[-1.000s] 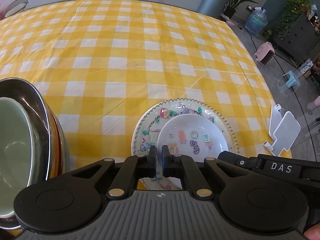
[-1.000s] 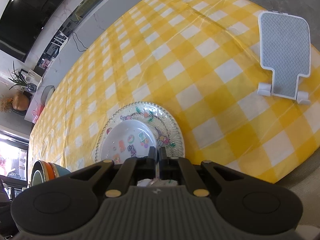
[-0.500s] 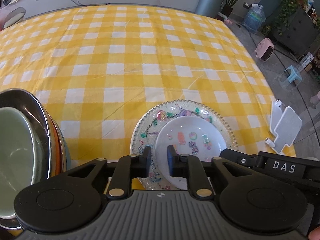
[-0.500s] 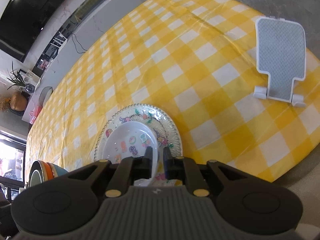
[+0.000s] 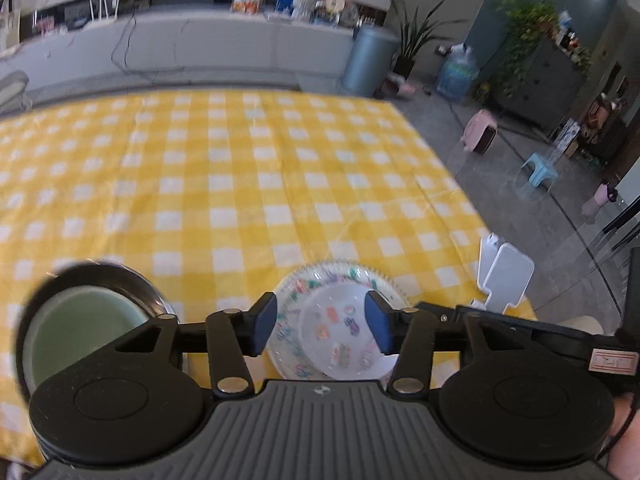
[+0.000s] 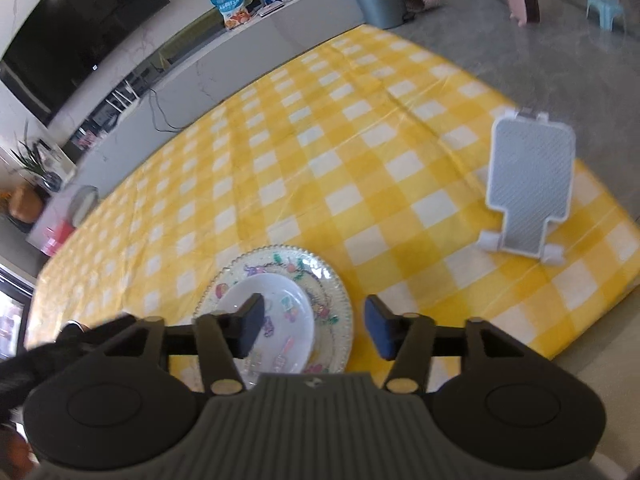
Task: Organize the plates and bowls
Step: 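Move both open grippers to the rim of the nested bowl stack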
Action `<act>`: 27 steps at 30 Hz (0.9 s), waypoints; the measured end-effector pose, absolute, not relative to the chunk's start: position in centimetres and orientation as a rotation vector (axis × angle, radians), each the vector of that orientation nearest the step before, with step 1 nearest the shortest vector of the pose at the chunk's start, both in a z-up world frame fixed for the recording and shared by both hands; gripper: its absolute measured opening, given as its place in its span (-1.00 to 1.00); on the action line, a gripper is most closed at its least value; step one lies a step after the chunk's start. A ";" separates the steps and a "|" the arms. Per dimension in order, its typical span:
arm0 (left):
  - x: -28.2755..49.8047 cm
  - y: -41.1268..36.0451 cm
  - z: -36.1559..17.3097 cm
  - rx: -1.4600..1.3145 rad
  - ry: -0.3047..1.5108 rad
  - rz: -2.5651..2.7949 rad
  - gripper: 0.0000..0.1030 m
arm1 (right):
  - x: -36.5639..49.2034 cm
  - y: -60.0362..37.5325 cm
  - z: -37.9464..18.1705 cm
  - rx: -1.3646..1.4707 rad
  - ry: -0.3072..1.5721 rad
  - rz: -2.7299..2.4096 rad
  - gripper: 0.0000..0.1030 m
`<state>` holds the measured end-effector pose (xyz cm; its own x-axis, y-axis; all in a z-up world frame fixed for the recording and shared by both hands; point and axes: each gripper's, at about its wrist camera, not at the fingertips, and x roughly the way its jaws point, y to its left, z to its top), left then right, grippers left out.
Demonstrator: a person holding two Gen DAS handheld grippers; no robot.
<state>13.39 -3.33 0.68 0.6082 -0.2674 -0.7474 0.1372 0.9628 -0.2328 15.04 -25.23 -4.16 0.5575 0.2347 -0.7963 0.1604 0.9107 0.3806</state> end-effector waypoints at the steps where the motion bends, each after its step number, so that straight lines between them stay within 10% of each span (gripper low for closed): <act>1: 13.0 -2.9 1.2 -0.143 0.868 -0.225 0.26 | 14.9 -25.0 -3.8 0.426 0.986 0.040 0.16; 12: 10.3 3.6 4.2 -0.090 0.789 -0.106 0.60 | 11.9 -18.2 0.8 0.436 0.906 0.220 0.56; 27: 10.2 11.9 0.6 -0.271 0.879 0.022 0.63 | 13.0 -11.5 -2.4 0.525 1.031 0.278 0.58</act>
